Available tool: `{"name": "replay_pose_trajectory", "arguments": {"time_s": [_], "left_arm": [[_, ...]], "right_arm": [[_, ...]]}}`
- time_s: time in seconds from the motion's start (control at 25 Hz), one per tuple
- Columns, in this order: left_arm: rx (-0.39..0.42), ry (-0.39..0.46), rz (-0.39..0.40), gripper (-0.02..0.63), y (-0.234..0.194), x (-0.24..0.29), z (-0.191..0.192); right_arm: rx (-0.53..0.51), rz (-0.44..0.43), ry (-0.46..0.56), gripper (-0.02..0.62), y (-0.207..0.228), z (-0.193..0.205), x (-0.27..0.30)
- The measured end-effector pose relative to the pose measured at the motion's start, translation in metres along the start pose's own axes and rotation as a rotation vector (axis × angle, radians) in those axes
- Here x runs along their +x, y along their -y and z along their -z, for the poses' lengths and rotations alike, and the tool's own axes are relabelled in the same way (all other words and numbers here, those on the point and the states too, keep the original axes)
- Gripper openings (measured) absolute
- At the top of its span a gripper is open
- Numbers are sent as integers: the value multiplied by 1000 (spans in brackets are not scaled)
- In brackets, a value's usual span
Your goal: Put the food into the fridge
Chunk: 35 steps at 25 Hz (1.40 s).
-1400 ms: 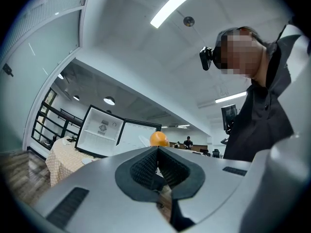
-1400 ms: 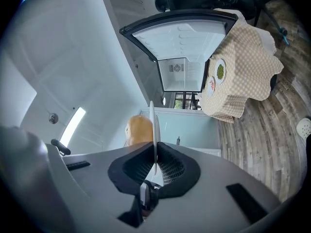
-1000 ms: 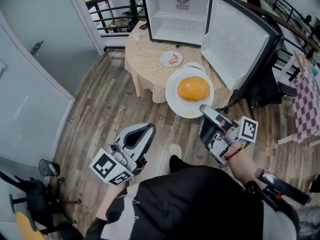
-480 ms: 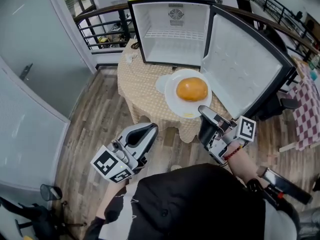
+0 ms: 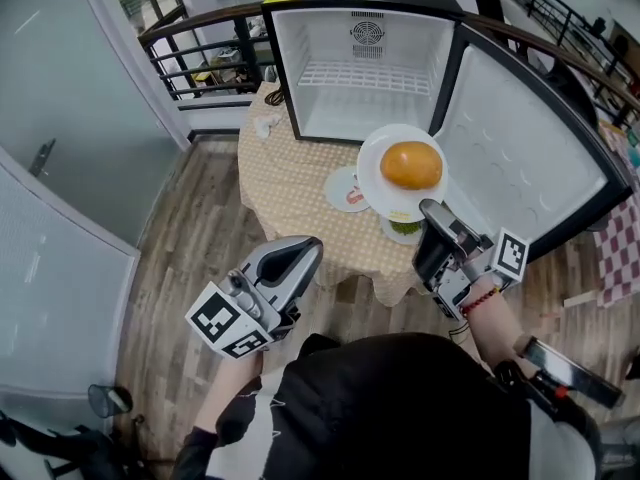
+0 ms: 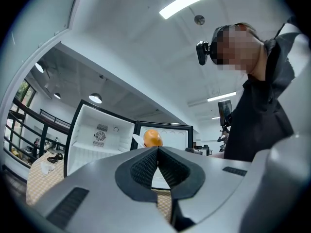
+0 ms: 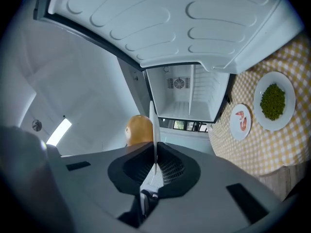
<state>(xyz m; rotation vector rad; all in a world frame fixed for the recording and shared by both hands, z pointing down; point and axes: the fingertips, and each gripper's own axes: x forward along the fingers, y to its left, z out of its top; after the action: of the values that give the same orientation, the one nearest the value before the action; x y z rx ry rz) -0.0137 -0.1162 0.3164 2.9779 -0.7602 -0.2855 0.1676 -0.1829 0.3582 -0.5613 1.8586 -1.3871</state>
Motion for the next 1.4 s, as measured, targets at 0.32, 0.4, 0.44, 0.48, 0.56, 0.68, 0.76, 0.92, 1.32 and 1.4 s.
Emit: {"name": "replay_pose_trajectory", "arguments": {"time_s": [0.32, 0.4, 0.44, 0.48, 0.56, 0.68, 0.76, 0.92, 1.32, 1.4], "left_arm": [[-54, -40, 130, 12, -78, -4, -3], [-51, -50, 171, 12, -93, -7, -7], [-46, -55, 190, 12, -100, -8, -9], [-44, -58, 209, 12, -107, -10, -10], [-51, -59, 241, 12, -120, -14, -12], [-58, -57, 282, 12, -138, -23, -18], [-59, -61, 308, 12, -151, -26, -21], [-86, -60, 352, 12, -172, -30, -27], [-167, -105, 414, 12, -210, -31, -18], [-187, -112, 417, 12, -221, -23, -14]], "right_arm": [[-26, 22, 159, 25, 25, -4, 53], [-30, 26, 198, 25, 30, 1, 65], [-32, 26, 217, 26, 32, 4, 70], [-33, 26, 236, 26, 33, 7, 75], [-39, 27, 262, 26, 36, 15, 86], [-55, 37, 287, 26, 38, 25, 103], [-58, 41, 313, 26, 40, 30, 112], [-73, 51, 378, 26, 43, 39, 123], [-132, 117, 533, 26, 41, 40, 119], [-139, 132, 559, 26, 43, 30, 121]]}}
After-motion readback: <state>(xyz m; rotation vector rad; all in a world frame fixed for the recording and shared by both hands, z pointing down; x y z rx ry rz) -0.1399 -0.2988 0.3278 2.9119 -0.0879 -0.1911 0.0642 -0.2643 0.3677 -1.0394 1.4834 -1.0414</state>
